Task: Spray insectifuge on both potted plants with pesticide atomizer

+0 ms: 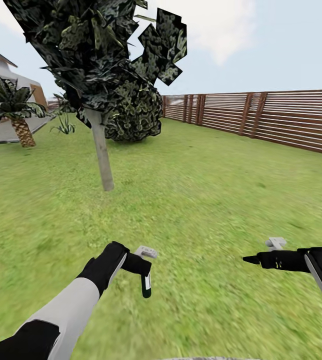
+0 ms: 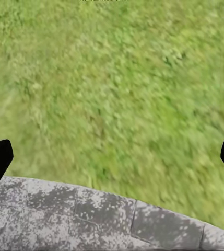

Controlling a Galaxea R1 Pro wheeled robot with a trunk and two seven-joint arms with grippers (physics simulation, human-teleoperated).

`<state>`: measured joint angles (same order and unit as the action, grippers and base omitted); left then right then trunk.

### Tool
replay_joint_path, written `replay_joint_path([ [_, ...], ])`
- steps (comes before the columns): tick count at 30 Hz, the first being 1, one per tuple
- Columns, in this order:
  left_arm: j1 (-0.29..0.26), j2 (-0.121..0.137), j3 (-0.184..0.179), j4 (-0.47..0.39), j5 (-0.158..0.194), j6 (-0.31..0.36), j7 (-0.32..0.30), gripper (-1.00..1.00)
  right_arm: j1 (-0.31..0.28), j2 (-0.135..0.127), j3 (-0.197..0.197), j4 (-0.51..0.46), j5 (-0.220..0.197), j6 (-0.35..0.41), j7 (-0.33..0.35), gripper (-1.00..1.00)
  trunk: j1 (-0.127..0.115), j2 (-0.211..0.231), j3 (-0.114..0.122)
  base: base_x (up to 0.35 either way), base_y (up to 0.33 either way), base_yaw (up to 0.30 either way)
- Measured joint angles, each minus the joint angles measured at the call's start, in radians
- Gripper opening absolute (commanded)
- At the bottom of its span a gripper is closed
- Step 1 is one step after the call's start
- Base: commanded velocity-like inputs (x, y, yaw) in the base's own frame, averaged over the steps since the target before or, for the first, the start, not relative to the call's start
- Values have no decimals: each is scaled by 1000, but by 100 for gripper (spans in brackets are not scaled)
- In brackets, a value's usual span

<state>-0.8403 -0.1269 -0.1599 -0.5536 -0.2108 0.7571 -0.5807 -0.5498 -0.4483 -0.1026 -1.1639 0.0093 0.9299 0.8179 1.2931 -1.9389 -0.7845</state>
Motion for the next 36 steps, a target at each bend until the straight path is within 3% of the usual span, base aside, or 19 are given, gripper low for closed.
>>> replay_joint_path([
  [36, 0, 0, 0, 0, 0, 0, 0, -100, 0, 0, 1, 0, 0, 0, 0, 100, 0, 0, 19, 0, 0, -256],
])
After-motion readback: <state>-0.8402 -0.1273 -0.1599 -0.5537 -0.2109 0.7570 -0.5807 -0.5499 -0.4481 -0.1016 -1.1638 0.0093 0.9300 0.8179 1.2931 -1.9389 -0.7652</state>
